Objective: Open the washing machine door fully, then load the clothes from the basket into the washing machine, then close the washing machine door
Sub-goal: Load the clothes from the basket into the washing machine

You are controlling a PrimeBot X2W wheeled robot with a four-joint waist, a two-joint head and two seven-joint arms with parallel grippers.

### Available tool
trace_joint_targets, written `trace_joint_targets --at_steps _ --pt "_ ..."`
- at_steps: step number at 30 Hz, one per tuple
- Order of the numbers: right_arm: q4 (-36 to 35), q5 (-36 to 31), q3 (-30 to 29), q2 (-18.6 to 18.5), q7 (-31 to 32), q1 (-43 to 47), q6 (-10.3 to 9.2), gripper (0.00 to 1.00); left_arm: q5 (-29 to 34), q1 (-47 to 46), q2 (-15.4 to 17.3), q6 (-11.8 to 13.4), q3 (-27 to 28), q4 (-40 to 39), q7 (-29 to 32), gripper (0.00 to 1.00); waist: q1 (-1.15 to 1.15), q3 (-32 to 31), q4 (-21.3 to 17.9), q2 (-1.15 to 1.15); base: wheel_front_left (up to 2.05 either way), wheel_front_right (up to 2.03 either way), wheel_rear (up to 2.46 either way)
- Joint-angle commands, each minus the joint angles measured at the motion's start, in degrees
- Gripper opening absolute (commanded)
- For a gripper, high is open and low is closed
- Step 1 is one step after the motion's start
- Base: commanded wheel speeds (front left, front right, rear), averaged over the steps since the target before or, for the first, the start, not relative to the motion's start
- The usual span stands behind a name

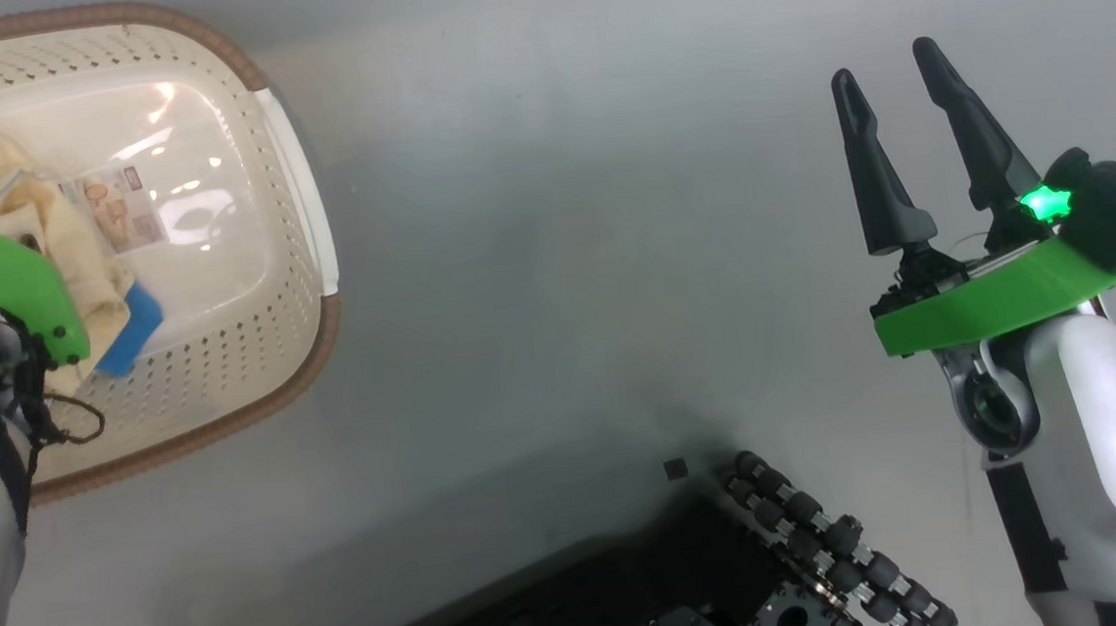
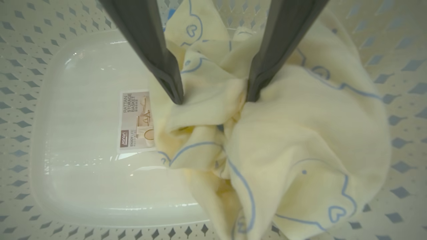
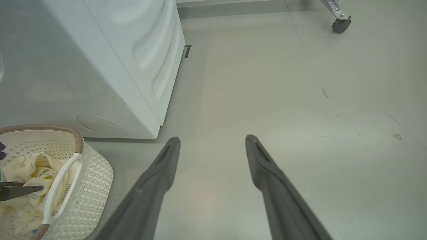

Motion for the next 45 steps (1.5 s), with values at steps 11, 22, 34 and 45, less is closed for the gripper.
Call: trace_joint_targets --at_steps 11,22,34,45 --pt "-2.51 -0.1 1.07 -0.33 -0.55 2.12 0.0 1.0 0.71 -1.63 2.03 3.21 -0.23 0.49 3.07 1.0 -0.01 2.42 -0.66 0.0 0.0 0.0 0.0" --pt "-3.03 -0.19 0.94 -0.33 -0.55 2.02 0.0 1.0 -0.64 -0.7 1.51 3.43 -0.03 0.61 4.02 0.0 -0.01 2.54 -0.22 0.0 0.0 0.0 0.0" --pt "-2.42 -0.56 0.77 -0.33 -0.55 0.04 0.0 1.0 -1.9 1.82 1.34 0.47 0.09 0.63 -1.47 0.0 -0.01 -1.64 1.58 0.0 0.0 0.0 0.0" --pt "-1.21 -2.06 -0.47 -0.33 -0.55 0.86 0.0 1.0 -3.06 4.99 -0.36 0.3 0.78 0.57 -12.42 0.0 -0.01 -8.78 5.17 0.0 0.0 0.0 0.0"
